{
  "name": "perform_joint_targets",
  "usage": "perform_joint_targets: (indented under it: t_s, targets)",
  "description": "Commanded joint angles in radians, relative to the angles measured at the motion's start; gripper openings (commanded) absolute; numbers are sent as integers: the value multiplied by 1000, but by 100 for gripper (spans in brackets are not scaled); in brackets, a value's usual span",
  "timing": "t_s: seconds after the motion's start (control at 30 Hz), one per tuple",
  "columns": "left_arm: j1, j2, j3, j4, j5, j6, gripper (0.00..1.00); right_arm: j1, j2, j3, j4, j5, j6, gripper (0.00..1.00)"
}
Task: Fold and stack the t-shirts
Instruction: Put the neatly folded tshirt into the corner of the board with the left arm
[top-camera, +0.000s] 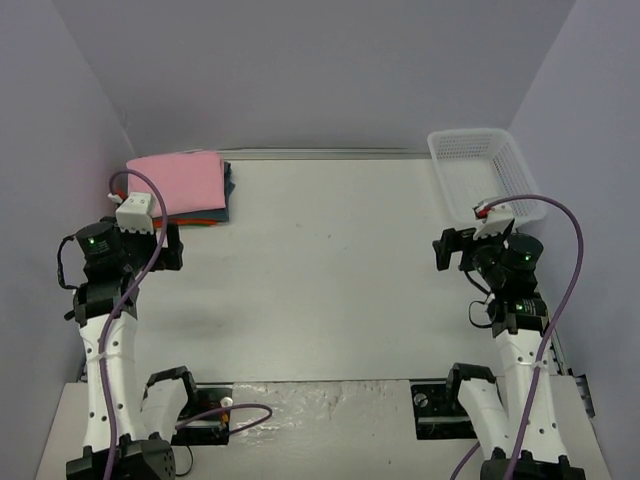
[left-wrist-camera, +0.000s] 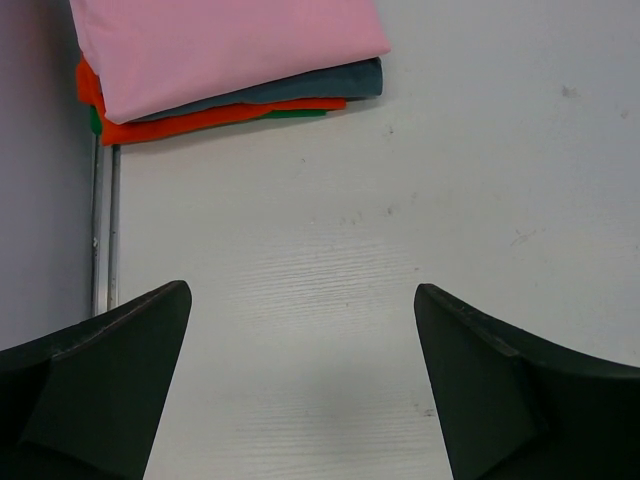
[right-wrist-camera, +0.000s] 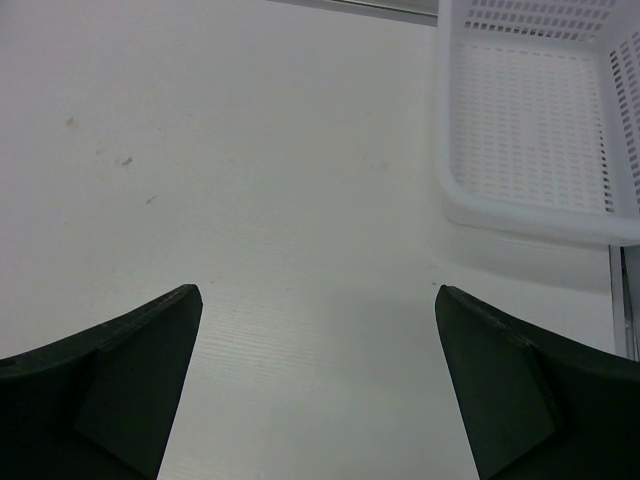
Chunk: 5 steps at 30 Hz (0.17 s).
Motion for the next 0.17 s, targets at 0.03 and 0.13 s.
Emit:
perform_joint_targets:
  t_s: [0.03, 0.13]
  targets:
    - [10, -2, 3, 36, 35, 18, 94, -10, 24, 25, 22, 9, 15, 100]
    - [10, 11, 6, 33, 50, 17, 94, -8, 67, 48, -6, -9, -8, 100]
